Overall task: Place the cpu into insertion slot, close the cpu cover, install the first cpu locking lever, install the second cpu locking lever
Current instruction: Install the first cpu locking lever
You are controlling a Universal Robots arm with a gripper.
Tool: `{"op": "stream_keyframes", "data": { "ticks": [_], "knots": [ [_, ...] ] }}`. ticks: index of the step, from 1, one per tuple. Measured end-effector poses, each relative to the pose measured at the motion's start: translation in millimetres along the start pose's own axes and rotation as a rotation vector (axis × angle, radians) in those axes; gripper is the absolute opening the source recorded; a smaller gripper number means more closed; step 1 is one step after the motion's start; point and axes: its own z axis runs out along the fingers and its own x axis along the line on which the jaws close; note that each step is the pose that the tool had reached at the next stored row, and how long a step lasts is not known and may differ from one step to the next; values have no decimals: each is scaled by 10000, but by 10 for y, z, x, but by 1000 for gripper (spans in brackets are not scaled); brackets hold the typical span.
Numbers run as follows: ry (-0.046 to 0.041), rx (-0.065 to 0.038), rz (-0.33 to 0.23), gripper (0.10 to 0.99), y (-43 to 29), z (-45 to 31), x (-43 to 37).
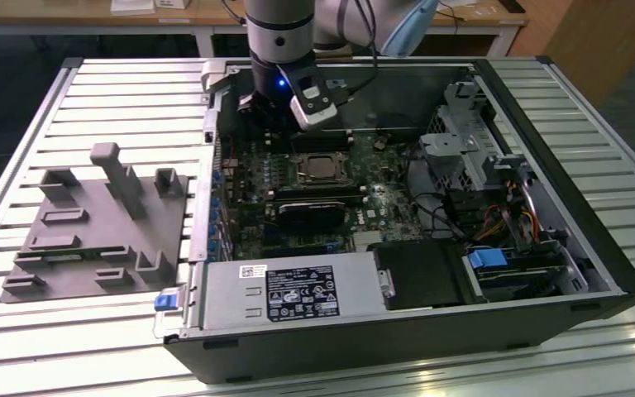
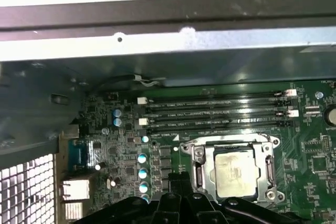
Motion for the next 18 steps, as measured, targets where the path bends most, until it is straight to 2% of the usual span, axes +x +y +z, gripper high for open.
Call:
{"op": "stream_keyframes", "data": {
  "ticks": [5,8,15,16,18],
  "knots": [
    [33,-416,9,106,-4,-2,43],
    [61,-772,20,106,-6,-2,63],
    [114,-1477,36,106,-10,-3,110],
    [120,-1555,38,106,-11,-3,113],
    [120,-1563,39,106,-10,-3,113]
  ]
}}
